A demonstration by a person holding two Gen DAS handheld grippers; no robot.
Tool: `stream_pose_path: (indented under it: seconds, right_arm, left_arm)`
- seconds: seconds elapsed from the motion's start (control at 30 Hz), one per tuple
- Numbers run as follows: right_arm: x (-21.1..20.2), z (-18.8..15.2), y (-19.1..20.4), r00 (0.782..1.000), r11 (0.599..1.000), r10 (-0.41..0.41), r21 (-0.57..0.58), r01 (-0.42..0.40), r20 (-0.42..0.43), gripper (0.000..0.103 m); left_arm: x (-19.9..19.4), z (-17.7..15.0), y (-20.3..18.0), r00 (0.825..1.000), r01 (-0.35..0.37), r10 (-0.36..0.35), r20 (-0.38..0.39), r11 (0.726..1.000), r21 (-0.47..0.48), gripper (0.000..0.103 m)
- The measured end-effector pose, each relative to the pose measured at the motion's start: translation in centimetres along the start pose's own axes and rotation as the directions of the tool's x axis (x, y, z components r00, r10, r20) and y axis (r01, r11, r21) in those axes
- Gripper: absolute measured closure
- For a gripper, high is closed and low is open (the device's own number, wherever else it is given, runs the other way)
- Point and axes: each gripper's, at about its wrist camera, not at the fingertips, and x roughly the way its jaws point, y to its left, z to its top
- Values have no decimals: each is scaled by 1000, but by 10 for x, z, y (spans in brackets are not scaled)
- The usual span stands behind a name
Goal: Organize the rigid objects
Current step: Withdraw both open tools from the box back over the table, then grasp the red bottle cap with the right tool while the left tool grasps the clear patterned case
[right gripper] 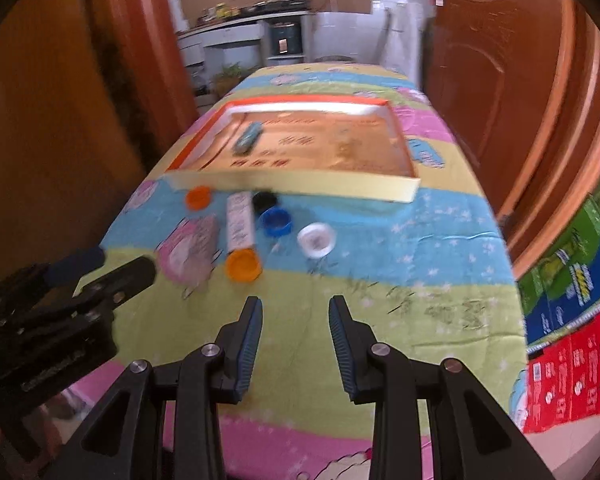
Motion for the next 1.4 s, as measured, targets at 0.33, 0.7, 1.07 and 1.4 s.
stream_pose_path:
  seconds: [0.33,0.7,1.07,1.4]
  right_arm:
    - [15,-36,37,991,982,110,-145,-120,-76,68]
    - [31,-41,35,991,983,88,-151,-103,-101,67]
    - [38,-44,38,990,980,69,-176,-90,-126,91]
    - [36,-45,38,990,981,78,-165,-97,-118,91]
  left_arm:
    - [8,-12,17,1000,-9,8,-22,999,-32,38]
    - [46,10,-2,997,30,-30,-71,999,12,38]
    - [90,16,-5,990,-10,5,-140,999,-34,54]
    - [93,15,-4,993,19,-21,-119,1000,-14,83]
